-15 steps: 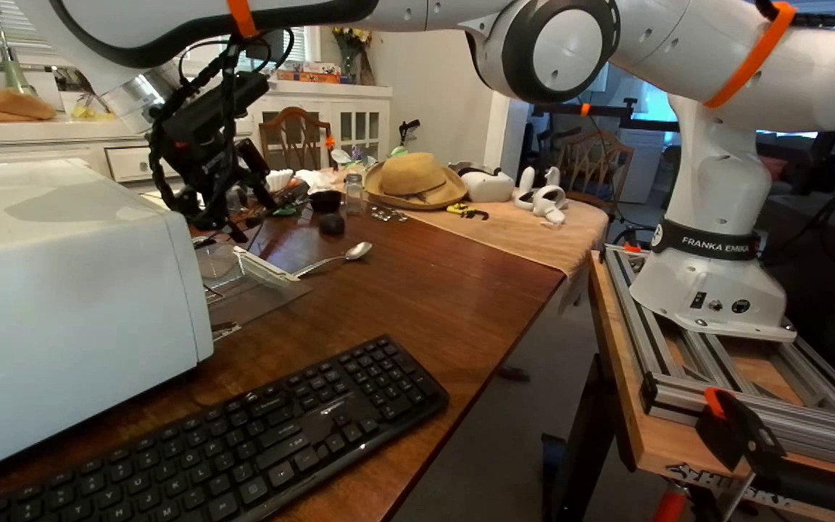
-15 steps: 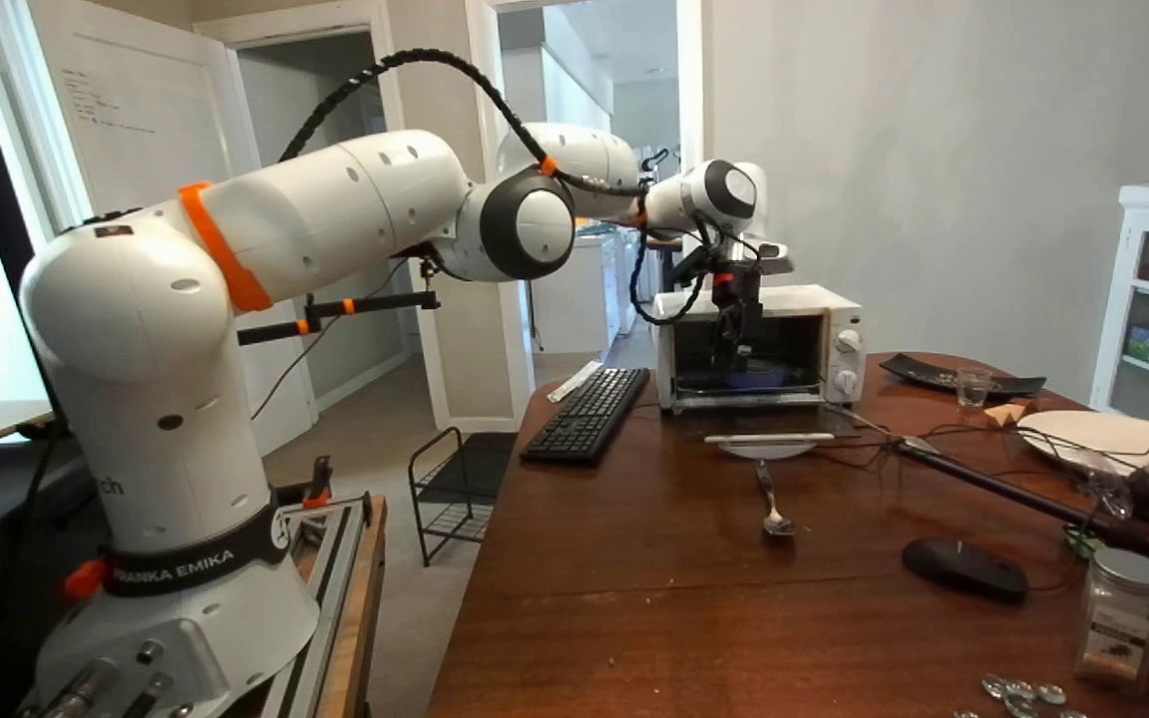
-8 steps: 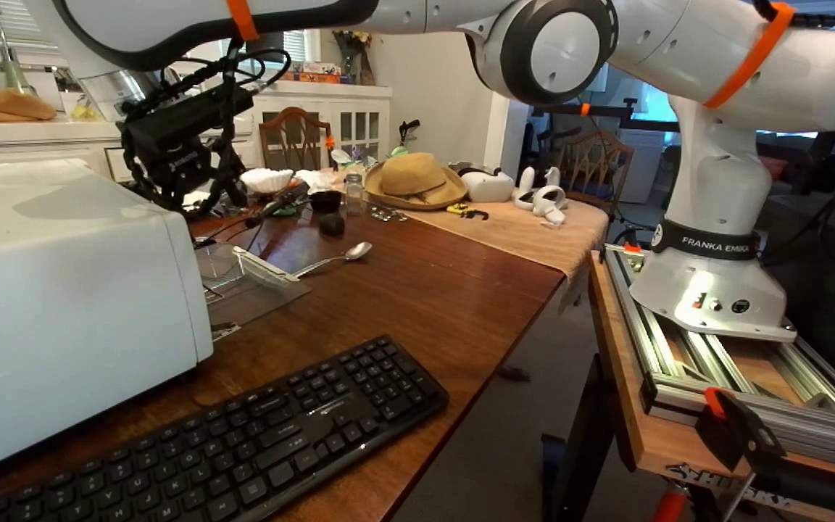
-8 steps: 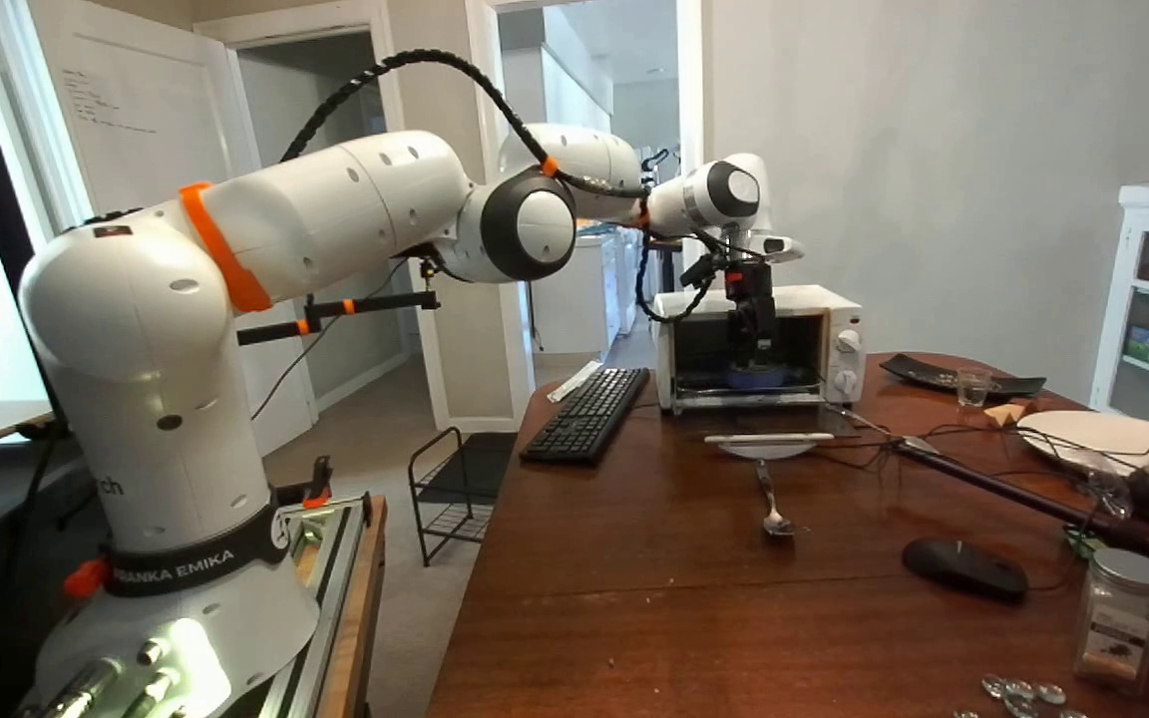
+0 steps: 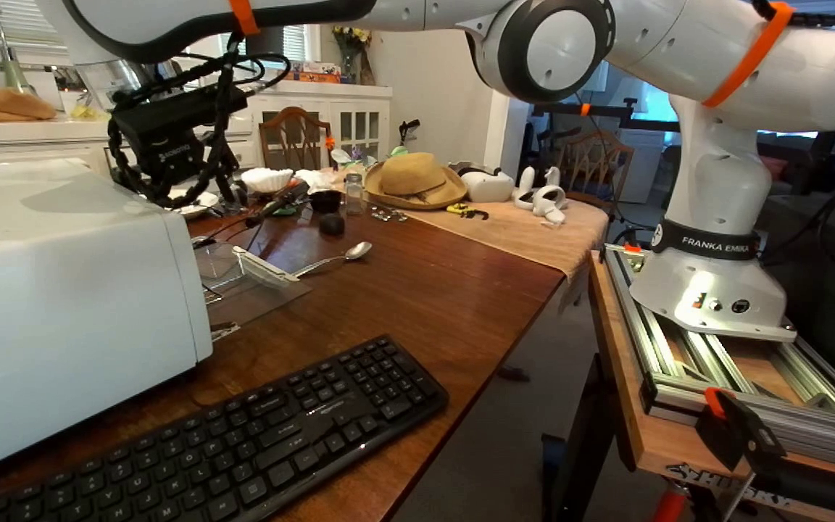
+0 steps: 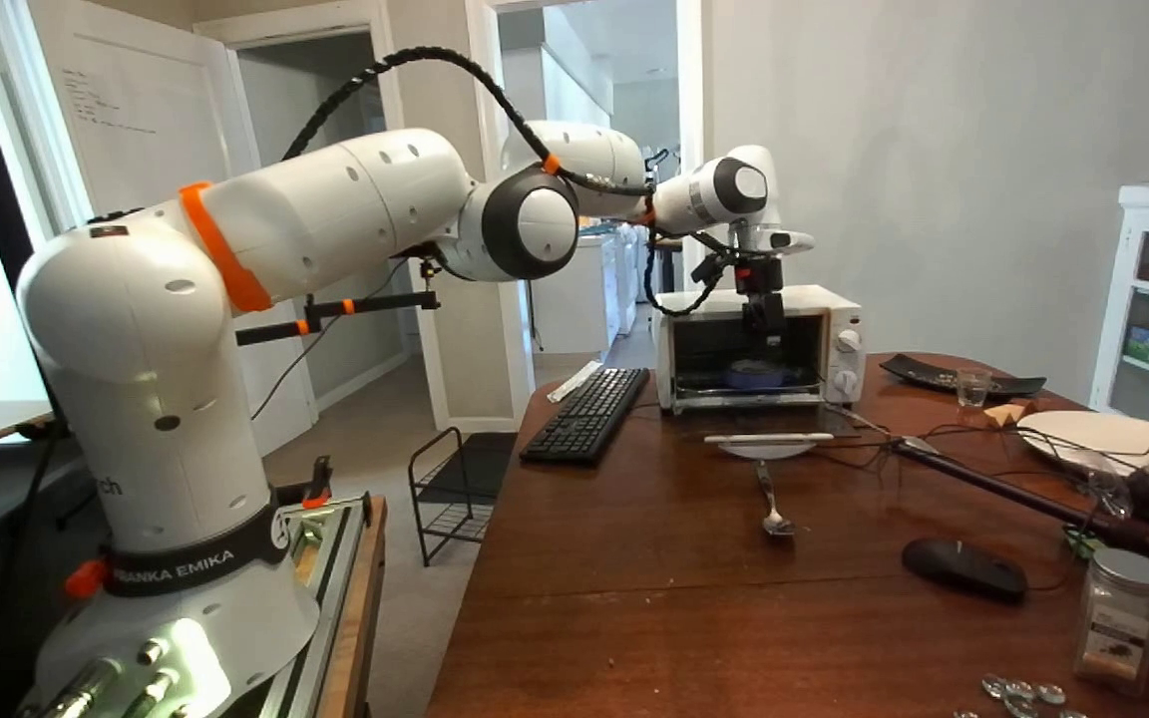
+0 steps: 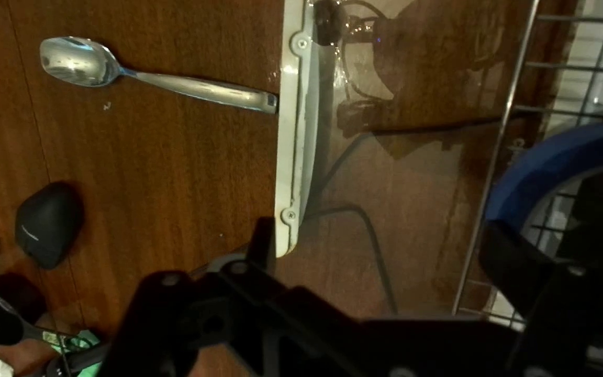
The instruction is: Use the silver spoon to pull out the oven rack then put the blue masking tape on top of the oven.
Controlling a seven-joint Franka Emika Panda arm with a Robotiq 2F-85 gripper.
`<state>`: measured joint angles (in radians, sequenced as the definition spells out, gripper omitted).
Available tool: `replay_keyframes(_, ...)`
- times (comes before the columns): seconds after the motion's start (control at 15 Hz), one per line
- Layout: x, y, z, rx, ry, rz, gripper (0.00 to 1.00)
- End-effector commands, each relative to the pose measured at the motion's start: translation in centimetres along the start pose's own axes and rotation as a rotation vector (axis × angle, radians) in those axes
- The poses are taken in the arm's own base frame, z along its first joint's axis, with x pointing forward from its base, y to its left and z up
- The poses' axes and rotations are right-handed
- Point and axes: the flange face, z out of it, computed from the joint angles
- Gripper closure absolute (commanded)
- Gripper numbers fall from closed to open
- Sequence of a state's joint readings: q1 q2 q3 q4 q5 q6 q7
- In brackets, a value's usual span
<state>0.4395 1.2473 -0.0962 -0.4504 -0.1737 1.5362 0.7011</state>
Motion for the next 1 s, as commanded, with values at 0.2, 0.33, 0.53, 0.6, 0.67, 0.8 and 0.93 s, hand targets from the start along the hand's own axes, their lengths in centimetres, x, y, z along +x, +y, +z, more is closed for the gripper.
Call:
replay_keyframes(0.2,1.1,0.8,-0.3,0.115,-0.053,0.167,0.0)
replay_keyframes(0.33,1.7,1.0,0.7,0.138,-0.061,0.158,0.0)
replay_keyframes(0.53,3.1,1.1,2.9,0.162,0.0,0.052,0.0)
replay_keyframes(0.6,3.4,1.1,3.8,0.152,0.025,-0.005,0.0)
replay_keyframes(0.67,3.6,0.9,4.6,0.145,0.046,-0.062,0.0)
replay_keyframes(0.8,4.0,0.3,5.6,0.17,0.091,-0.126,0.0)
replay_keyframes(0.93,4.0,-0.5,5.8,0.196,0.122,-0.148,0.0)
